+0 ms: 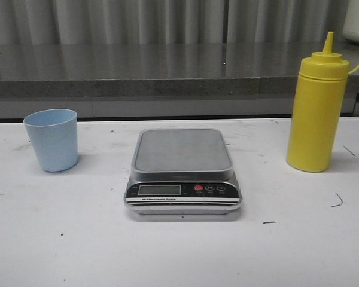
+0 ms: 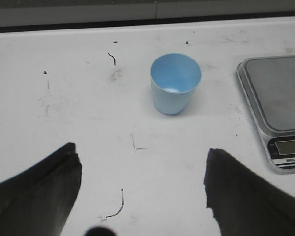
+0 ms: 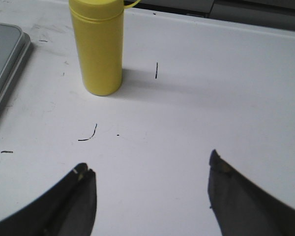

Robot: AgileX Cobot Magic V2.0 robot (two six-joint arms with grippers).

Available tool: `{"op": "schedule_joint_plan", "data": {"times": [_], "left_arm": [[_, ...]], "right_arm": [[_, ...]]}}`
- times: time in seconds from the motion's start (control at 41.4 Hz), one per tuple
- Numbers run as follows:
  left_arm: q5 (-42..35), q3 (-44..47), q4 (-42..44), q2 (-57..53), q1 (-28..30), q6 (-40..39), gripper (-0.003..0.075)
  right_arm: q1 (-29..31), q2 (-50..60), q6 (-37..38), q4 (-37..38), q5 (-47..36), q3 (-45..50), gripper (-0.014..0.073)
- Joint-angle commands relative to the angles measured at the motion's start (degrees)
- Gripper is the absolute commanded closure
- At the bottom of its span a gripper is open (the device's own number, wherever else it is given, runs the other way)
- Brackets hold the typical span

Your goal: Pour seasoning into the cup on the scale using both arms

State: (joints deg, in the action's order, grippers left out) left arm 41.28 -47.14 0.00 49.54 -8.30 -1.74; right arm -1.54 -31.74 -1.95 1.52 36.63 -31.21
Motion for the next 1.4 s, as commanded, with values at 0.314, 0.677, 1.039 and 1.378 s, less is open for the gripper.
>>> {"op": "schedule_joint_plan", "data": {"times": [0.314,0.677,1.039,1.378], "left_arm": [[6.5,-22.0,-0.6,27.1,-1.1,0.0,0.0206],[9.6,-34.5,-0.6,45.9,-1.1,0.0,0.0206],[7.4,-41.9,-0.6,58.8,-1.1,0.0,0.0206],[4.6,-42.2,-0.6,61.0,-1.1,0.0,0.0433]], "right_arm": [[0.2,-0.5,-0.6,1.0,-3.8,-1.6,0.0085],[0.2,-0.5,-0.6,1.0,-3.8,-1.6,0.0085],[0.2,-0.5,-0.6,1.0,-3.8,-1.6,0.0085],[0.2,-0.5,-0.6,1.0,-3.8,-1.6,0.0085]]}}
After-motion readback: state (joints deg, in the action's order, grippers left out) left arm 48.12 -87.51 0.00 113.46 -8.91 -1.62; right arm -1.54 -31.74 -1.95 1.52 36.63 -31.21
